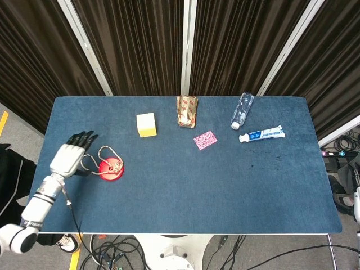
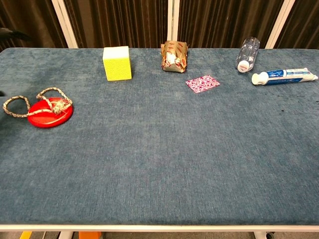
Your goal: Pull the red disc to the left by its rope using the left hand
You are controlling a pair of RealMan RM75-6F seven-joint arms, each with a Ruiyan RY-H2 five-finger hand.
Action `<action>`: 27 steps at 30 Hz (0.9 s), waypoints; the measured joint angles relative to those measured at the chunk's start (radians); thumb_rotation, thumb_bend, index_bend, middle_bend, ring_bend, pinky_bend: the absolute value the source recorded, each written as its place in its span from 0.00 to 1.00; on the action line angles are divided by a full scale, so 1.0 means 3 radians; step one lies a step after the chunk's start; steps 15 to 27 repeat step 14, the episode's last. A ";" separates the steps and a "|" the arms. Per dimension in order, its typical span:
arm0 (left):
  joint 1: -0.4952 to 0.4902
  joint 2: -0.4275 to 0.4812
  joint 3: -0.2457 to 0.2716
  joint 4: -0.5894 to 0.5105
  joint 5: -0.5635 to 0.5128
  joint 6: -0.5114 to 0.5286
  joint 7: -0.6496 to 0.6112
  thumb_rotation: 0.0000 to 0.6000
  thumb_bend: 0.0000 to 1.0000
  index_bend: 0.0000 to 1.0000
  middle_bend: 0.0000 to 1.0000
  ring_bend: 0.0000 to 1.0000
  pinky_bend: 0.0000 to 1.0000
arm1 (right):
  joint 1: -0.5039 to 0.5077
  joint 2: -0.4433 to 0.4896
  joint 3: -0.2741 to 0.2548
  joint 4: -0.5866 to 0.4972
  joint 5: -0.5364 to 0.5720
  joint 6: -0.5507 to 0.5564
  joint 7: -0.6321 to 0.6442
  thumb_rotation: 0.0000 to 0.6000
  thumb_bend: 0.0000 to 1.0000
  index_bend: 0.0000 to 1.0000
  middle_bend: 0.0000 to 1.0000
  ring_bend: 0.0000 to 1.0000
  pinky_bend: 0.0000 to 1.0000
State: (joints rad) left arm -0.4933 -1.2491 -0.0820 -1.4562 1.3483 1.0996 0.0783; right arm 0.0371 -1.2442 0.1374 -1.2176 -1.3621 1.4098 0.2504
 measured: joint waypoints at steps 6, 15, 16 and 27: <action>0.0445 0.0139 0.0100 -0.0187 -0.0051 0.0600 0.0040 1.00 0.04 0.03 0.00 0.00 0.12 | -0.0012 0.0026 -0.0019 -0.0075 -0.0059 0.0070 -0.0052 1.00 0.24 0.00 0.00 0.00 0.00; 0.1015 -0.0161 0.0235 0.0109 0.0148 0.1421 -0.0060 1.00 0.03 0.04 0.00 0.00 0.12 | -0.0022 -0.0035 -0.0094 -0.0195 -0.0196 0.0170 -0.0229 1.00 0.23 0.00 0.00 0.00 0.00; 0.1015 -0.0161 0.0235 0.0109 0.0148 0.1421 -0.0060 1.00 0.03 0.04 0.00 0.00 0.12 | -0.0022 -0.0035 -0.0094 -0.0195 -0.0196 0.0170 -0.0229 1.00 0.23 0.00 0.00 0.00 0.00; 0.1015 -0.0161 0.0235 0.0109 0.0148 0.1421 -0.0060 1.00 0.03 0.04 0.00 0.00 0.12 | -0.0022 -0.0035 -0.0094 -0.0195 -0.0196 0.0170 -0.0229 1.00 0.23 0.00 0.00 0.00 0.00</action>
